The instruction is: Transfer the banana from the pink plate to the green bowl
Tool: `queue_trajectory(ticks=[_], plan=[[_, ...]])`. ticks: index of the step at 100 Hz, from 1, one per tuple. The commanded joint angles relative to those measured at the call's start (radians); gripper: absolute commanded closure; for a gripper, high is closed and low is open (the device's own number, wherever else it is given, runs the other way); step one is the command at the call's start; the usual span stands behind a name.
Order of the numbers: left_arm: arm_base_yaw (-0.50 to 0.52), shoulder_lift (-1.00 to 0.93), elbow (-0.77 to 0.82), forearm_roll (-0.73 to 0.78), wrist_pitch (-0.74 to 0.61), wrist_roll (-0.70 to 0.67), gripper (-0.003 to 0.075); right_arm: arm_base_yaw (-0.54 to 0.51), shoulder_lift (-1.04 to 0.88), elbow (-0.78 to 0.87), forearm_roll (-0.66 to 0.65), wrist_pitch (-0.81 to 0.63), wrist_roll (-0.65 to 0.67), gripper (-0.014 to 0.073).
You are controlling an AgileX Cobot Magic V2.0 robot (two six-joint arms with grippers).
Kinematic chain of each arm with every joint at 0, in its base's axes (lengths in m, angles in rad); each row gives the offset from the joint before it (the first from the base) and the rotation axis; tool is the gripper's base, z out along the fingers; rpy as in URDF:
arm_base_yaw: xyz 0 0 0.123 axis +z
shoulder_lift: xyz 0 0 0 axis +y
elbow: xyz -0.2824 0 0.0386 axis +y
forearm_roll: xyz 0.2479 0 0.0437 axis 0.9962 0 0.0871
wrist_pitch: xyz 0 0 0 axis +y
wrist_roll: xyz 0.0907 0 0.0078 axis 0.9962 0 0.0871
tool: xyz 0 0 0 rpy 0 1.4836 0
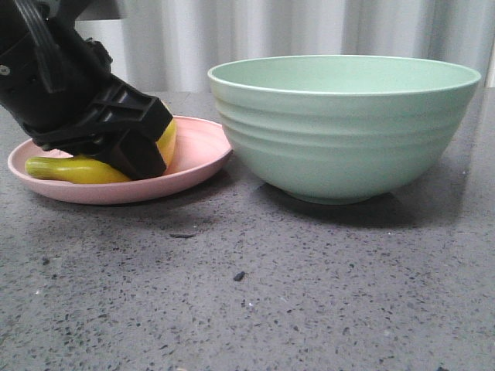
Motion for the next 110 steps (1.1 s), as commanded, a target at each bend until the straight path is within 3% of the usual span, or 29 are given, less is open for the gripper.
queue_trajectory(ticks=[1, 18, 35, 45, 62, 71, 85, 110], plan=[[-0.004, -0.043, -0.033, -0.002, -0.057, -0.002, 0.0514, 0.008, 0.014, -0.062, -0.034, -0.027, -0.007, 0.0655], [-0.007, -0.118, -0.057, -0.006, -0.058, 0.002, 0.0514, 0.062, 0.068, -0.185, -0.104, 0.177, -0.007, 0.0655], [-0.030, -0.201, -0.110, -0.006, -0.033, 0.006, 0.0514, 0.162, 0.177, -0.343, -0.112, 0.292, -0.007, 0.0627], [-0.081, -0.221, -0.136, -0.006, -0.026, 0.036, 0.0514, 0.233, 0.245, -0.449, -0.109, 0.333, -0.007, 0.0503], [-0.211, -0.221, -0.151, -0.006, -0.025, 0.044, 0.0514, 0.350, 0.361, -0.636, -0.045, 0.353, -0.007, 0.0188], [-0.271, -0.211, -0.151, -0.011, -0.027, 0.044, 0.0514, 0.399, 0.430, -0.725, 0.030, 0.355, -0.007, 0.0104], [-0.339, -0.184, -0.151, -0.011, -0.039, 0.044, 0.0514, 0.443, 0.547, -0.831, 0.165, 0.356, -0.007, 0.0091], [-0.405, -0.172, -0.151, -0.011, -0.087, 0.044, 0.0514, 0.467, 0.736, -0.925, 0.273, 0.339, -0.007, 0.0091]])
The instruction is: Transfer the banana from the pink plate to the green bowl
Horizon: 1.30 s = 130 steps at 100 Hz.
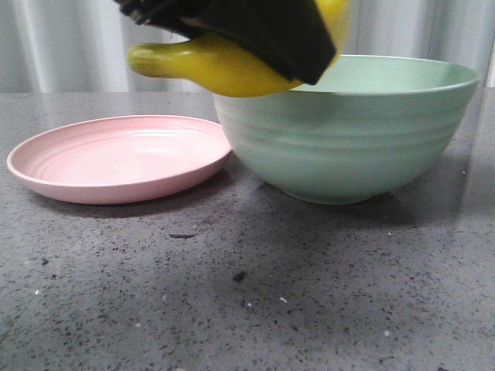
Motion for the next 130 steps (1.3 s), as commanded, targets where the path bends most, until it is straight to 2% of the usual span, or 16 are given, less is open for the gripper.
queue_trajectory(ticks=[1, 19, 26, 35, 47, 52, 61, 82, 103, 118, 130], plan=[[-0.015, -0.024, -0.039, -0.010, -0.093, 0.001, 0.0514, 0.003, 0.032, -0.054, 0.063, -0.065, -0.007, 0.0091], [-0.015, -0.024, -0.039, -0.010, -0.090, 0.001, 0.0514, 0.003, 0.100, -0.064, 0.085, -0.065, -0.007, 0.0096], [-0.015, -0.024, -0.039, -0.010, -0.082, 0.001, 0.0507, 0.003, 0.102, -0.064, 0.086, -0.065, -0.007, 0.0146], [-0.015, -0.024, -0.039, -0.010, -0.082, 0.001, 0.0473, 0.003, 0.102, -0.064, 0.086, -0.065, -0.007, 0.0292], [-0.015, -0.026, -0.039, -0.010, -0.082, 0.005, 0.0376, 0.003, 0.102, -0.064, 0.086, -0.067, -0.007, 0.0517], [-0.015, -0.034, -0.039, -0.003, -0.082, 0.008, 0.0337, 0.003, 0.102, -0.064, 0.086, -0.070, -0.007, 0.0582], [-0.011, -0.069, -0.040, 0.043, -0.082, 0.008, 0.0322, 0.003, 0.093, -0.064, 0.086, -0.074, -0.007, 0.0663], [-0.009, -0.229, -0.040, 0.095, -0.132, 0.008, 0.0322, -0.040, 0.063, -0.128, 0.067, -0.077, -0.007, 0.0663], [0.026, -0.331, -0.040, 0.089, -0.168, 0.008, 0.0323, -0.093, 0.077, -0.159, -0.126, -0.151, -0.007, 0.0663], [0.035, -0.334, -0.040, 0.086, -0.168, 0.008, 0.0323, -0.096, 0.132, -0.159, -0.162, -0.160, -0.007, 0.0662], [0.035, -0.334, -0.040, 0.078, -0.171, 0.008, 0.0323, -0.092, 0.176, -0.159, -0.162, -0.160, -0.007, 0.0580]])
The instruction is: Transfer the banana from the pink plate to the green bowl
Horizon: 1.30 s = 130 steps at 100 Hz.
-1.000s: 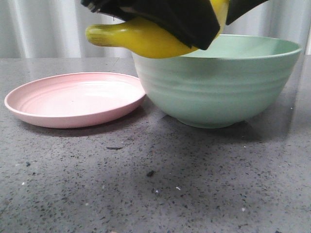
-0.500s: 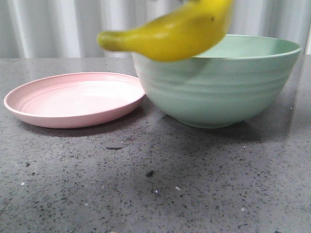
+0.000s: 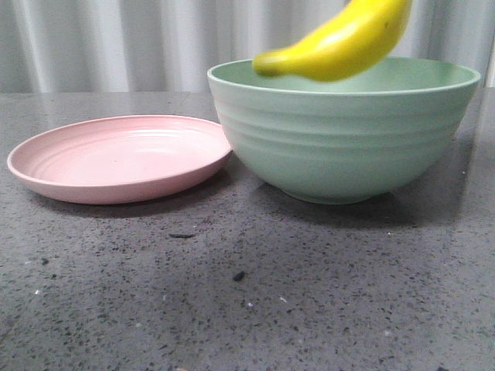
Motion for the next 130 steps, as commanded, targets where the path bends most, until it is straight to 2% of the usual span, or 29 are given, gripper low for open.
queue_trajectory(ticks=[1, 15, 22, 41, 59, 66, 73, 85, 94, 96, 111, 130], plan=[[0.002, -0.014, -0.036, -0.013, -0.083, -0.003, 0.0323, 0.000, -0.005, -0.036, -0.007, -0.076, -0.008, 0.0561], [0.002, -0.014, -0.036, -0.019, -0.093, -0.003, 0.0323, 0.004, 0.018, -0.036, -0.007, -0.079, -0.011, 0.0319], [0.002, -0.014, -0.036, -0.025, -0.103, -0.003, 0.0323, 0.004, 0.018, -0.036, -0.007, -0.087, -0.011, 0.0242], [0.002, -0.014, -0.036, -0.034, -0.109, -0.003, 0.0323, 0.004, 0.014, -0.053, -0.048, -0.116, -0.011, 0.0164], [0.002, -0.026, -0.036, -0.034, -0.111, -0.003, 0.0350, 0.004, 0.003, -0.081, -0.093, -0.085, -0.011, 0.0165], [0.002, -0.036, -0.036, -0.034, -0.114, -0.003, 0.0385, 0.004, -0.014, -0.083, -0.098, -0.085, -0.011, 0.0192], [0.002, -0.047, -0.034, -0.022, -0.114, -0.003, 0.0445, 0.004, -0.034, -0.083, -0.106, -0.085, -0.011, 0.0268], [0.009, -0.059, -0.034, -0.012, -0.112, -0.003, 0.0599, 0.004, -0.072, -0.083, -0.123, -0.081, -0.011, 0.0512], [0.022, -0.078, -0.033, -0.012, -0.099, -0.003, 0.0717, 0.004, -0.106, -0.080, -0.128, -0.081, -0.011, 0.0662], [0.029, -0.081, -0.033, -0.012, -0.099, -0.003, 0.0741, 0.004, -0.112, -0.080, -0.128, -0.081, -0.011, 0.0660], [0.066, -0.120, -0.005, -0.011, -0.116, -0.003, 0.0741, 0.010, -0.167, -0.079, -0.129, -0.071, -0.045, 0.0658], [0.121, -0.219, 0.109, -0.011, -0.205, -0.003, 0.0741, 0.036, -0.240, -0.044, -0.129, -0.100, -0.093, 0.0658]])
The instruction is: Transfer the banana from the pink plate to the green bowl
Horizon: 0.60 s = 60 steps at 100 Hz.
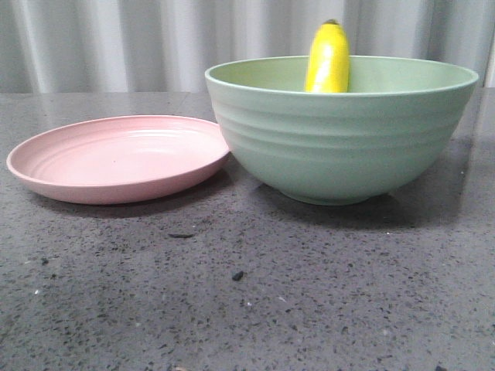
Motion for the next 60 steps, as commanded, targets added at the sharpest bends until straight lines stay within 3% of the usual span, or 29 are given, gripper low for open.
queue_trajectory(ticks=[1, 34, 60], plan=[[0.023, -0.053, 0.020, 0.002, -0.118, -0.003, 0.0741, 0.011, -0.064, 0.000, -0.009, -0.092, -0.039, 0.0658], [0.119, -0.254, 0.263, -0.002, -0.229, -0.003, 0.0741, 0.030, -0.306, 0.305, -0.009, -0.286, -0.041, 0.0658], [0.133, -0.366, 0.466, -0.005, -0.377, -0.003, 0.0741, 0.028, -0.571, 0.591, -0.009, -0.427, -0.041, 0.0658]])
